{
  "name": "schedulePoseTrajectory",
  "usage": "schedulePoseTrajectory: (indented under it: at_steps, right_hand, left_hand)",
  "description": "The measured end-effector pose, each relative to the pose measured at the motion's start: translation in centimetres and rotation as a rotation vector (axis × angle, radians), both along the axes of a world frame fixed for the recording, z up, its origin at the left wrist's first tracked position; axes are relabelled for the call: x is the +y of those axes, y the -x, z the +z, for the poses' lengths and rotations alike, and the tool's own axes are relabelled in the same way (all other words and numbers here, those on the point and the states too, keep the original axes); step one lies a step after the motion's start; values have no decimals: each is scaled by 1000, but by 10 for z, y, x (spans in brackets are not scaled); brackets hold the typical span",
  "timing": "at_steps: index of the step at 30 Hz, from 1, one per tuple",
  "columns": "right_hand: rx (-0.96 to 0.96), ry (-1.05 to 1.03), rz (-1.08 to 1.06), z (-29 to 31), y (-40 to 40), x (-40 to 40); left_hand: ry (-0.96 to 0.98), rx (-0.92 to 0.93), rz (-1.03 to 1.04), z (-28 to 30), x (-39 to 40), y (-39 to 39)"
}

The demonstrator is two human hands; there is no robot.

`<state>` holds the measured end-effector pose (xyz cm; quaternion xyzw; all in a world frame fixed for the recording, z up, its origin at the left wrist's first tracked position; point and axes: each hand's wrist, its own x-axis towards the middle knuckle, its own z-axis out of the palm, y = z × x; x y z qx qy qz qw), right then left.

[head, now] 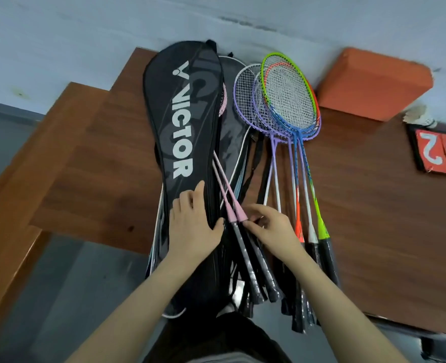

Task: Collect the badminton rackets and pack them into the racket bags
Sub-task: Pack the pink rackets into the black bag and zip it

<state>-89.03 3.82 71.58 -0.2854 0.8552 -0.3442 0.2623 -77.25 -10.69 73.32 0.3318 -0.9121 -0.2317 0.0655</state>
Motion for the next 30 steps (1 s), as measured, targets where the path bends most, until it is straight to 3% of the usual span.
schedulePoseTrajectory:
  at_steps: [3, 6, 10, 16, 23, 27, 30]
  right_hand:
    - [9, -80, 39, 0, -12, 15]
    - [-52, 1, -6, 3, -19, 19]
    - [-290, 242, -110, 9, -25, 10]
    - [-371, 316, -108, 25, -40, -10]
    - [-122, 286, -34, 47, -47, -48]
    - [-21, 103, 157, 41, -37, -48]
    - [12, -55, 97, 24, -32, -26]
  left_hand:
    - [-2, -97, 52, 4, 23, -18]
    - [-44, -139, 128, 8, 38, -34]
    - [-256, 103, 245, 17, 36, -47]
    - [-548, 322, 305, 29, 20, -63]
    - [-670, 477, 306, 36, 16, -72]
    - [-684, 488, 313, 33, 6, -73]
    - [-651, 455, 339, 27, 9, -72]
